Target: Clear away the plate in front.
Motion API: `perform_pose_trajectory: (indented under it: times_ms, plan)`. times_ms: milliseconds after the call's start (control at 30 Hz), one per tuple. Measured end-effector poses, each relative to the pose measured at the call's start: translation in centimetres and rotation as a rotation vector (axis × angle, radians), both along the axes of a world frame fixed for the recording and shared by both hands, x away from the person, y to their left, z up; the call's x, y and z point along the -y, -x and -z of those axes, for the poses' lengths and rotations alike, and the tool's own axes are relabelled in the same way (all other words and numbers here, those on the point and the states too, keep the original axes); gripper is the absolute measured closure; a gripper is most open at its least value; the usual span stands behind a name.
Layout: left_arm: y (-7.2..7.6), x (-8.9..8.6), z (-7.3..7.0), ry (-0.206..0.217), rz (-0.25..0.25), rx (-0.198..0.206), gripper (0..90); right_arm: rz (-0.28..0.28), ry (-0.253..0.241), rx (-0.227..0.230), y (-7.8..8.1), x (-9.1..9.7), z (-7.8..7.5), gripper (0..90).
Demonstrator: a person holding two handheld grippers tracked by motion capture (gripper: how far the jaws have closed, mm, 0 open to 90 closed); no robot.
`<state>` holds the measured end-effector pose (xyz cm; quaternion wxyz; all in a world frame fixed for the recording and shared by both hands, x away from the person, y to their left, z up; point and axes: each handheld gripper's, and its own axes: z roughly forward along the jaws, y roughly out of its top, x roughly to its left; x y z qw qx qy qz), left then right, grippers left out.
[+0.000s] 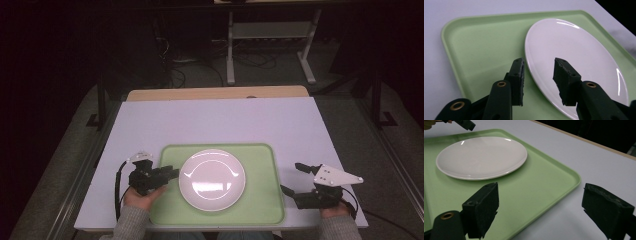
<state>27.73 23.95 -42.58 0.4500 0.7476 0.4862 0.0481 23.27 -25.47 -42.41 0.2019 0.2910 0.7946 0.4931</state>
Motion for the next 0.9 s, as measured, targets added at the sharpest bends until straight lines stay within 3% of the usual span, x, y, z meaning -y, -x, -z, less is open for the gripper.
perform_pose_trajectory:
  times_ms: [167, 333, 533, 700, 900]
  plan:
    - [0.3, -0.1, -0.3, -0.016, 0.012, 0.045, 57.8, -0.001, 0.003, -0.006, 0.0, -0.1, 0.0, 13.4]
    - [0.7, 0.0, -0.9, -0.071, 0.031, 0.109, 55.1, -0.005, 0.008, -0.007, 0.0, -0.1, 0.0, 13.4]
    - [1.4, -0.1, -1.6, -0.092, 0.071, 0.182, 52.6, -0.008, 0.008, -0.004, -0.1, -0.1, 0.0, 13.4]
    - [2.3, -0.3, -2.3, -0.133, 0.093, 0.271, 49.7, -0.012, 0.008, 0.0, 0.0, -0.1, 0.0, 13.5]
    - [2.6, -0.7, -2.5, -0.128, 0.111, 0.307, 44.6, -0.014, 0.007, 0.002, 0.0, -0.1, 0.0, 13.4]
